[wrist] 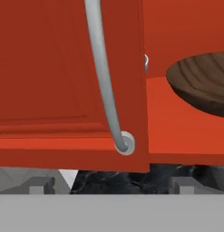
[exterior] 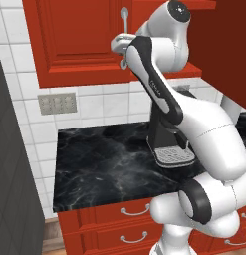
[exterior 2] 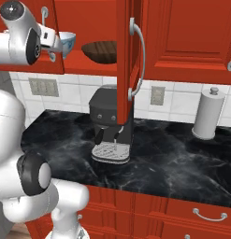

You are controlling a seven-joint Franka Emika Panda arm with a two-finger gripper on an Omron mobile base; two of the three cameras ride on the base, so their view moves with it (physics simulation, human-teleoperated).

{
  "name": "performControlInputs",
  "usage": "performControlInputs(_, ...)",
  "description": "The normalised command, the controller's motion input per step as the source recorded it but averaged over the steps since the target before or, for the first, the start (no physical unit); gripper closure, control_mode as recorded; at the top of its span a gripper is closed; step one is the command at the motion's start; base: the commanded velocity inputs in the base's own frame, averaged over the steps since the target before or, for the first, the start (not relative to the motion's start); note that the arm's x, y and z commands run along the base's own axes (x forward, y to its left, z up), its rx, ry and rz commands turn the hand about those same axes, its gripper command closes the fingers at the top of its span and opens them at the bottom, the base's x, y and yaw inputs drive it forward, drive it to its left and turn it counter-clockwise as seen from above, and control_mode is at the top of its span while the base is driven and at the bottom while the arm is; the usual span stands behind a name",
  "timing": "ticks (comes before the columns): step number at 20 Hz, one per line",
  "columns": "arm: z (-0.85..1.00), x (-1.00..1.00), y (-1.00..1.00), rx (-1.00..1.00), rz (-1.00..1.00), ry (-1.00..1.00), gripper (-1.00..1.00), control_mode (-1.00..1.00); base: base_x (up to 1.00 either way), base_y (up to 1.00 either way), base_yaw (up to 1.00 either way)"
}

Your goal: Move the bowls from the cabinet to the plates on the dining table.

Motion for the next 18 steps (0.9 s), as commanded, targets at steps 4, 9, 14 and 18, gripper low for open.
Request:
performControlInputs(4, 0.00, 0.30, 0.00, -0.01, 0.00, 0.00, -1.00, -1.00, 0.00, 0.00, 0.00)
performControlInputs(9, 0.00, 0.18, 0.00, 0.00, 0.00, 0.00, -1.00, -1.00, 0.00, 0.00, 0.00)
performControlInputs(14, -0.01, 0.29, 0.00, 0.00, 0.00, 0.00, -1.00, -1.00, 0.00, 0.00, 0.00)
performControlInputs(18, -0.02, 0.34, 0.00, -0.01, 0.00, 0.00, -1.00, -1.00, 0.00, 0.00, 0.00)
